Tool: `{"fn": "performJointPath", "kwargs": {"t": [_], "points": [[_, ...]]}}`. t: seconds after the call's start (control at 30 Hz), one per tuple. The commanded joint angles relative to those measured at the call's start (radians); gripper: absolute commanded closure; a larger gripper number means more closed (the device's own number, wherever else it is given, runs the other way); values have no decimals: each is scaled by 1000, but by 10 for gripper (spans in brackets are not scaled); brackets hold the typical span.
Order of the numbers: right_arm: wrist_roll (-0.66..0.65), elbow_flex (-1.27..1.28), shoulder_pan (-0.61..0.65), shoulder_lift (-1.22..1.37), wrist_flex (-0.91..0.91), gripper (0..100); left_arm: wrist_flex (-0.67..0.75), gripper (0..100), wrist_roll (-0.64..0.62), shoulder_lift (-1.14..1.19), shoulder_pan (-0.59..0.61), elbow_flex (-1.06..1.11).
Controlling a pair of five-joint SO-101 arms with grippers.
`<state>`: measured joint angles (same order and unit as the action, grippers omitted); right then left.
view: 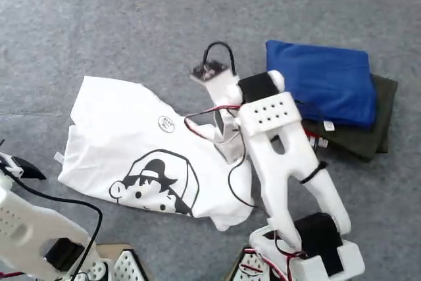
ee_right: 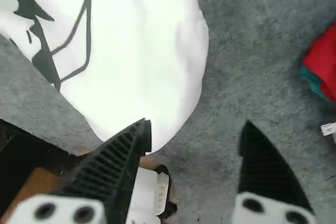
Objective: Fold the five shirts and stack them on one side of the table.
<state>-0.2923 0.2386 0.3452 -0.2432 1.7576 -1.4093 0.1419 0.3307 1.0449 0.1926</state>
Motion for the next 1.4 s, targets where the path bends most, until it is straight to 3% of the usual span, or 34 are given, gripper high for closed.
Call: {"fn": "performJointPath", "kwargs": {"t": [0.0, 0.2, 0.37, 0.67, 0.8, 0.93, 1.0, 1.2, 1.37], "points": [[48, -202, -6, -12, -11, 646, -12, 719, -8, -3, 2, -44], [190, -489, 166, 297, -95, 710, -9, 719, -8, -3, -36, -4], [195, -766, 249, 687, -163, 715, -9, 719, -29, -3, -39, 1], [196, -1503, 322, 1303, -8, 715, -12, 719, -35, -2, -39, -1], [215, -1684, 324, 1486, 8, 759, -9, 719, -35, -2, -39, -1], [244, -1753, 301, 1543, 6, 993, -9, 719, -35, 5, -39, -1], [252, -1758, 281, 1541, 8, 953, -9, 719, -35, 5, -39, -1], [275, -1693, 176, 1428, 11, 984, -9, 719, -35, 6, -41, -8], [270, -1377, 52, 1237, 11, 984, -9, 719, -34, -2, -45, -12]]}}
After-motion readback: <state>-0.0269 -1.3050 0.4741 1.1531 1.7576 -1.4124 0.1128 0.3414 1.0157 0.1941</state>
